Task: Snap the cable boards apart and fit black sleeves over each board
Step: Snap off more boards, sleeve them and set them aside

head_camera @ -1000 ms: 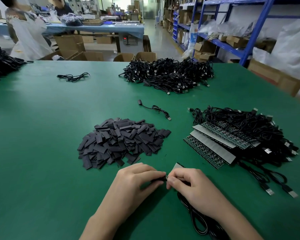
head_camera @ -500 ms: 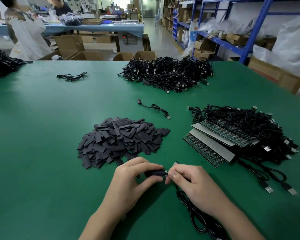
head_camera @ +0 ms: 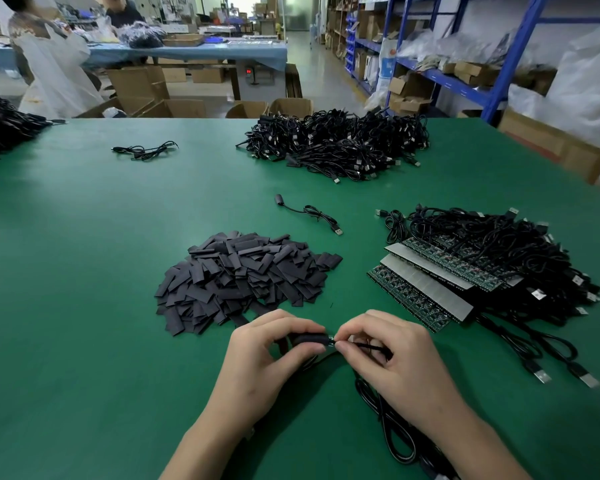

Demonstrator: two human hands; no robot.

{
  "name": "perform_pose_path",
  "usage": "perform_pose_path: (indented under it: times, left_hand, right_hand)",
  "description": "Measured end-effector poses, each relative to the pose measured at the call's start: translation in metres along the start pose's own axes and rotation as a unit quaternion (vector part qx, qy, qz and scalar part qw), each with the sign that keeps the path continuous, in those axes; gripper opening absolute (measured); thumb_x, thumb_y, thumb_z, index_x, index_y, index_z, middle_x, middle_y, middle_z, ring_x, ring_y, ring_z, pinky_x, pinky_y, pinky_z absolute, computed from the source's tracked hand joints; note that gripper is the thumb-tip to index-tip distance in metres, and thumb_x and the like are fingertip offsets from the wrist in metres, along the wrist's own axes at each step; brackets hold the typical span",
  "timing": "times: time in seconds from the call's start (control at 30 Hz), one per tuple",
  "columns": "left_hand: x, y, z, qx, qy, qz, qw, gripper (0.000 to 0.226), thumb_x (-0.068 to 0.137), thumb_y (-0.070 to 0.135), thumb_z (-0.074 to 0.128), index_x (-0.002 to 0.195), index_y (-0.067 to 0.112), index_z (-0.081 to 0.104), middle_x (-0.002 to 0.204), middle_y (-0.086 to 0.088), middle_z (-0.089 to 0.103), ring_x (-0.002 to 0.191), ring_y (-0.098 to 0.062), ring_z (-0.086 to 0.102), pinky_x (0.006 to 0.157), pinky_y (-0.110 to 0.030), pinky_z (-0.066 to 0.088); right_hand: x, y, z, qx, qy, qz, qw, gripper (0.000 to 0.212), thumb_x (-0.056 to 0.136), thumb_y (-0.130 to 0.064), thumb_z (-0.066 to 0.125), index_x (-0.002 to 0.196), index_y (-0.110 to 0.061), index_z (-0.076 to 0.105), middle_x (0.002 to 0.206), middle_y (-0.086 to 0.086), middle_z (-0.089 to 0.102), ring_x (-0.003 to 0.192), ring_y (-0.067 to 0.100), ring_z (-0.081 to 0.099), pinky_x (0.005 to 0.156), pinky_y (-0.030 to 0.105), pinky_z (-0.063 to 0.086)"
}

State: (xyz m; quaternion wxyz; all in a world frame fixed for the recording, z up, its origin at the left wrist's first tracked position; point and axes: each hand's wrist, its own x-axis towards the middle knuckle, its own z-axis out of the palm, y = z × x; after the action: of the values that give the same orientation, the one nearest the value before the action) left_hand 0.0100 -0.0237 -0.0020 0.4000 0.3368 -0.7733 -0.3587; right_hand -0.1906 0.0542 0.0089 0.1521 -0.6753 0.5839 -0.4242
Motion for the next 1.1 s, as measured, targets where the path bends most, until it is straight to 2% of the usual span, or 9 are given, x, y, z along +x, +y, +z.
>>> perform_pose_path:
  times: [0.1,0.2,0.3,0.43,0.53,0.73,0.87,0.97,1.1]
  left_hand:
    - [0.0000,-0.0010,0.0006,-0.019,-0.004,-0.006,1.000,0.013,0.082,0.028,0.082,0.095,0.029,0.081,0.092,0.011,0.074,0.087,-0.016,0.071,0.077,-0.026,0.054]
    - [0.0000,-0.0005,0.0012,-0.032,-0.007,-0.007,0.999,0.013,0.082,0.028,0.082,0.095,0.030,0.080,0.091,0.010,0.074,0.087,-0.017,0.072,0.078,-0.027,0.055]
    - [-0.0015,-0.0006,0.0011,-0.026,-0.009,-0.004,1.000,0.014,0.082,0.029,0.082,0.095,0.031,0.080,0.092,0.011,0.074,0.087,-0.017,0.072,0.079,-0.025,0.055]
    - [-0.0017,0.0009,0.0014,0.002,-0.005,0.019,1.000,0.014,0.082,0.029,0.081,0.096,0.030,0.080,0.093,0.015,0.072,0.087,-0.011,0.072,0.079,-0.016,0.052]
    - [-0.0017,0.0017,0.0014,0.010,0.002,0.024,1.000,0.011,0.084,0.032,0.080,0.094,0.029,0.081,0.090,0.016,0.072,0.084,-0.011,0.071,0.077,-0.019,0.053]
    - [-0.0013,0.0025,0.0020,-0.011,-0.001,0.002,1.000,0.009,0.085,0.033,0.078,0.093,0.031,0.080,0.091,0.014,0.073,0.085,-0.015,0.071,0.077,-0.023,0.054]
    - [-0.0006,0.0013,0.0022,-0.015,-0.011,-0.019,1.000,0.015,0.085,0.028,0.079,0.099,0.028,0.081,0.094,0.015,0.073,0.090,-0.013,0.072,0.081,-0.022,0.054]
    - [-0.0003,0.0007,0.0020,0.022,-0.021,-0.023,0.999,0.018,0.086,0.027,0.080,0.103,0.028,0.082,0.094,0.018,0.073,0.092,-0.008,0.071,0.082,-0.017,0.051]
    - [0.0001,0.0005,-0.0001,0.057,-0.035,-0.018,0.998,0.015,0.087,0.029,0.080,0.102,0.032,0.081,0.094,0.020,0.071,0.094,-0.005,0.069,0.083,-0.017,0.050]
  right_hand:
    - [-0.0006,-0.0001,0.0016,0.004,0.007,-0.001,1.000,0.002,0.091,-0.034,0.068,0.089,-0.035,0.069,0.081,-0.011,0.062,0.068,0.013,0.060,0.054,0.017,0.041]
    - [-0.0011,-0.0004,0.0031,-0.003,0.011,-0.002,1.000,0.003,0.092,-0.035,0.067,0.088,-0.035,0.068,0.080,-0.009,0.062,0.067,0.014,0.059,0.052,0.020,0.043]
    - [-0.0016,0.0003,0.0041,-0.013,0.019,0.003,1.000,0.005,0.092,-0.037,0.066,0.087,-0.034,0.066,0.078,-0.010,0.062,0.066,0.012,0.059,0.053,0.016,0.039]
    - [-0.0013,0.0022,0.0060,-0.018,0.029,0.016,0.999,0.007,0.090,-0.041,0.065,0.086,-0.035,0.065,0.077,-0.013,0.062,0.064,0.010,0.058,0.053,0.013,0.037]
    - [-0.0019,0.0027,0.0076,-0.012,0.031,0.017,0.999,0.008,0.090,-0.041,0.065,0.086,-0.035,0.066,0.076,-0.013,0.061,0.063,0.010,0.057,0.053,0.011,0.036]
    - [-0.0028,0.0014,0.0076,0.001,0.030,0.015,0.999,0.007,0.090,-0.040,0.066,0.087,-0.035,0.068,0.077,-0.011,0.063,0.064,0.013,0.059,0.054,0.016,0.040]
    - [-0.0027,0.0017,0.0085,0.012,0.035,0.020,0.999,0.007,0.088,-0.042,0.067,0.087,-0.035,0.069,0.081,-0.010,0.066,0.070,0.015,0.063,0.058,0.026,0.048]
    - [-0.0017,0.0022,0.0090,0.004,0.032,0.019,0.999,0.008,0.089,-0.042,0.067,0.088,-0.035,0.069,0.082,-0.012,0.066,0.072,0.013,0.064,0.059,0.020,0.047]
    - [-0.0008,0.0019,0.0084,-0.003,0.027,0.016,1.000,0.005,0.089,-0.041,0.067,0.088,-0.036,0.069,0.084,-0.015,0.066,0.076,0.009,0.065,0.063,0.017,0.047]
